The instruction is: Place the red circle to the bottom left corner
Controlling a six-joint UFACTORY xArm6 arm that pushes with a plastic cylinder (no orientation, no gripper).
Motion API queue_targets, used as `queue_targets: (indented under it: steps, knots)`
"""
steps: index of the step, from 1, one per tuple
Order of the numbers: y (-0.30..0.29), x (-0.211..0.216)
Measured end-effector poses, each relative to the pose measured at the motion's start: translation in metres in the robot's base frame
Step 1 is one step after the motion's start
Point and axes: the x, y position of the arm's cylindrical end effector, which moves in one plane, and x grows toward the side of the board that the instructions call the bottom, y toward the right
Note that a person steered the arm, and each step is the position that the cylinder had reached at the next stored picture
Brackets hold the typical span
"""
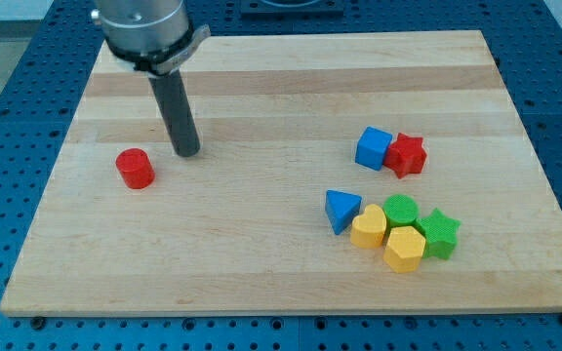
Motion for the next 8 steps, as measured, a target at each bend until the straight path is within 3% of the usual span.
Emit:
queue_targets:
  steps: [1,2,3,5,7,8]
  knots:
    - [-0.050,0.019]
    - [-0.094,0.090]
    - [-0.111,0.113]
    - [-0.064,0.102]
    - [-0.130,0.159]
    - [-0.128,0.148]
